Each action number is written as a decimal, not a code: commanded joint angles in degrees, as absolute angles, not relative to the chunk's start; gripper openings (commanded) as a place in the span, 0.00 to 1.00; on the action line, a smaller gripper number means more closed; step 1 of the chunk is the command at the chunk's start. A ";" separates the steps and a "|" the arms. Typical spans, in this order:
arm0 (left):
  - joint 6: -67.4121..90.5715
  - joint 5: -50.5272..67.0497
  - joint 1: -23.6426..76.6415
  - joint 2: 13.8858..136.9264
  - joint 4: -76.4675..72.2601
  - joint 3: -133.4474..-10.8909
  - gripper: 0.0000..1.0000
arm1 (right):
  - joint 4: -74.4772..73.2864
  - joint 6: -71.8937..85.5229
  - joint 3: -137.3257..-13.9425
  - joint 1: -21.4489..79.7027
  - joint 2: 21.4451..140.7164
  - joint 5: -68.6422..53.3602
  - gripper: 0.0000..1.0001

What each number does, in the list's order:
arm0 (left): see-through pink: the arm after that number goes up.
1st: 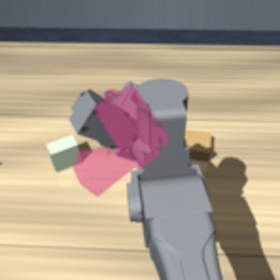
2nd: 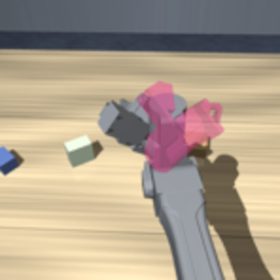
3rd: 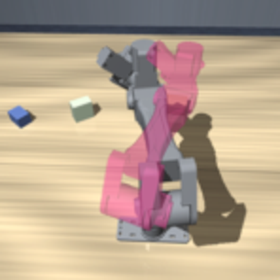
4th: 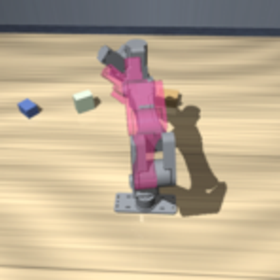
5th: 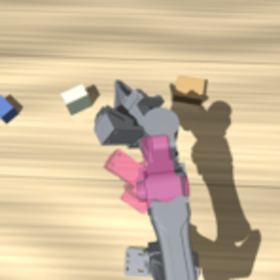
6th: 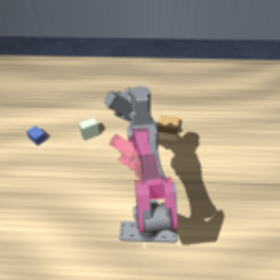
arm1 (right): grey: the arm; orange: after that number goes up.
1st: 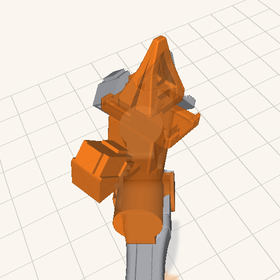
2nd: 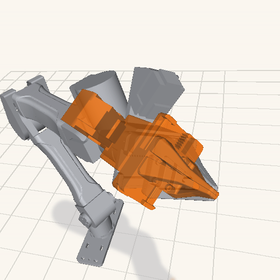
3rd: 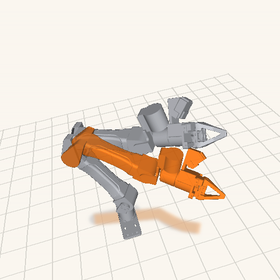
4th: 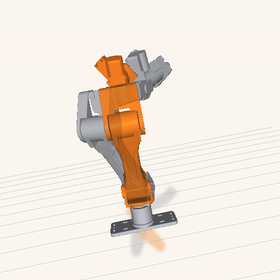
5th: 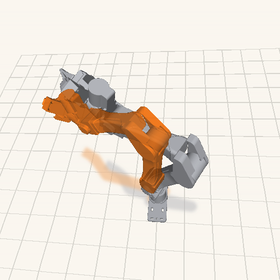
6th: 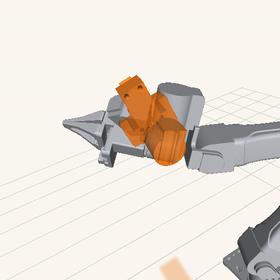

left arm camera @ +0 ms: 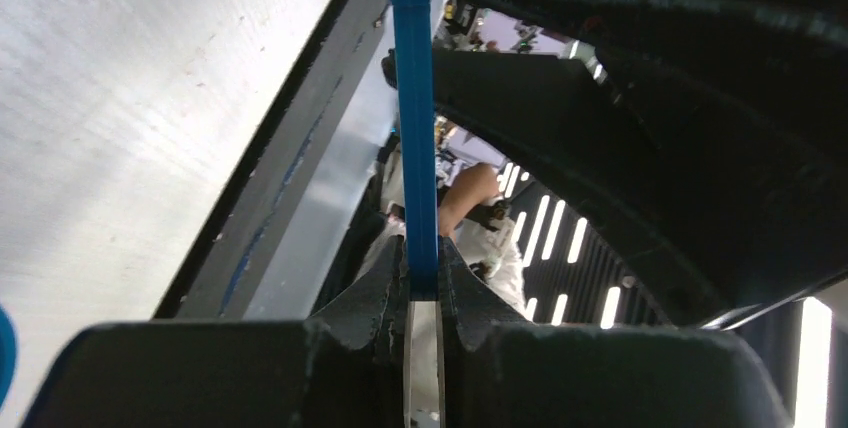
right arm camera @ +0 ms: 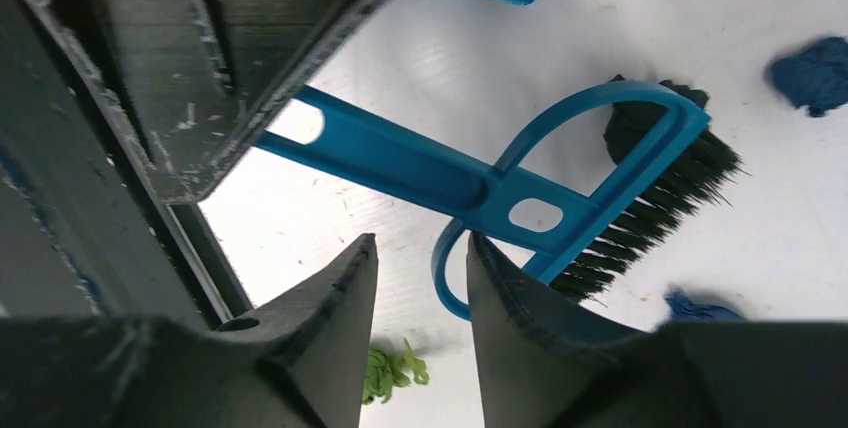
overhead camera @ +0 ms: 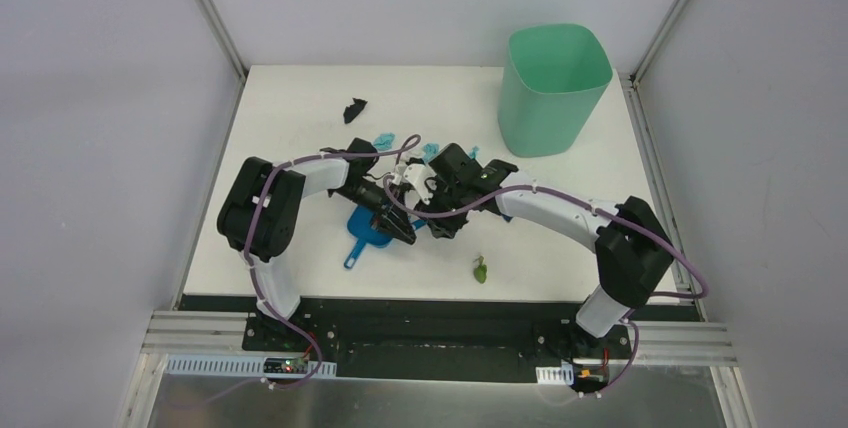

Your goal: Sweep away the paper scraps from the table

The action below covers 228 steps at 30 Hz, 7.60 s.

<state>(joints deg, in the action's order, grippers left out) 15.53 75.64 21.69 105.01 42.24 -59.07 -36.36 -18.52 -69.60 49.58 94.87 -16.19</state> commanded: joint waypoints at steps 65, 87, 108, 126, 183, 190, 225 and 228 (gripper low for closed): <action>-44.51 92.93 9.73 112.67 100.95 -100.98 0.99 | -41.96 -14.27 -80.04 35.49 84.48 -30.83 0.00; -10.14 69.50 26.00 85.50 22.99 -66.69 0.64 | -25.46 6.87 -73.42 22.38 85.05 -65.86 0.00; -27.58 56.98 25.32 88.77 43.21 -77.95 0.72 | -20.41 12.25 -68.62 21.97 84.27 -75.07 0.00; -31.14 64.58 28.65 89.57 46.76 -76.42 0.00 | -32.65 -0.44 -71.66 23.03 85.82 -63.23 0.30; -36.15 65.24 32.26 92.89 55.81 -75.20 0.00 | -48.94 -21.18 -80.68 29.01 86.44 -56.04 0.29; -34.03 60.60 32.26 93.27 54.23 -75.01 0.09 | -50.02 -21.88 -81.50 28.78 86.59 -57.03 0.00; -9.49 4.55 30.30 97.26 60.73 -64.10 0.76 | -42.72 -15.88 -80.99 17.94 83.38 -34.17 0.00; -9.66 5.09 30.32 97.88 60.88 -64.35 0.76 | -42.80 -14.48 -82.47 16.67 84.70 -33.85 0.00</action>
<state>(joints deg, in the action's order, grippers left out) -10.28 5.98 30.30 97.65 59.31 -62.37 -45.21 -16.64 -78.13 18.28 84.14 -33.76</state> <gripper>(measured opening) 0.763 0.079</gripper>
